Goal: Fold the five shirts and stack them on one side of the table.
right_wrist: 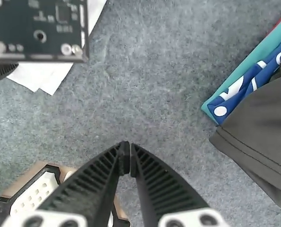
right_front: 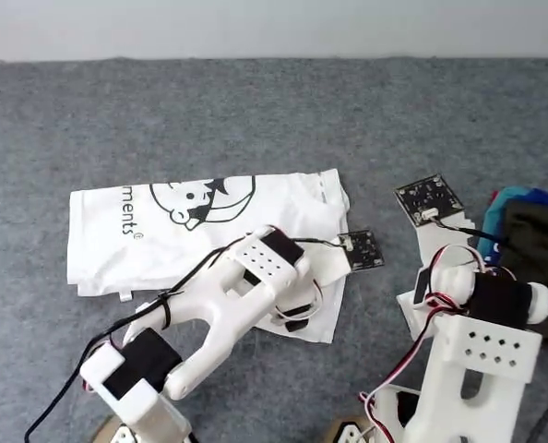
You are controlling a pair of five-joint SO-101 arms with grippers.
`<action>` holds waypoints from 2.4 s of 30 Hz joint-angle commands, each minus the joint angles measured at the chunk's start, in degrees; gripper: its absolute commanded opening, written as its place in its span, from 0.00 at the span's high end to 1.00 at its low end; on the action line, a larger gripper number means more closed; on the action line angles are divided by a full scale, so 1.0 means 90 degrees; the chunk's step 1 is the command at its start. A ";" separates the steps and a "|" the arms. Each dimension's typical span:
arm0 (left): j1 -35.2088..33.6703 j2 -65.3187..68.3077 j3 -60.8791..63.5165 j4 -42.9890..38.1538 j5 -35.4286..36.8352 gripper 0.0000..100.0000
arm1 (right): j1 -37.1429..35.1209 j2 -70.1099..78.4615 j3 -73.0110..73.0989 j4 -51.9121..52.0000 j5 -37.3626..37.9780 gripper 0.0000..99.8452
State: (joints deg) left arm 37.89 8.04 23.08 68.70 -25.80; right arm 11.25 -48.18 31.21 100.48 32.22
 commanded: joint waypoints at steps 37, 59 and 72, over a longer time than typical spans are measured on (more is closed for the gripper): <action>-0.0137 0.0527 -0.1802 0.0586 -0.0039 0.99 | 0.0054 -0.0083 -0.0020 0.0161 -0.0068 0.99; -0.1709 0.0234 -0.1333 -0.1915 -0.0059 0.93 | 0.0034 -0.0093 -0.0020 0.0161 -0.0068 0.99; -0.2247 0.1162 -0.3463 0.0010 -0.0049 0.82 | 0.0034 -0.0103 -0.0020 0.0181 -0.0059 0.99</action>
State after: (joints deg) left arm 18.02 19.12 -2.15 63.60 -26.07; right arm 11.25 -48.18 31.21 100.48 32.22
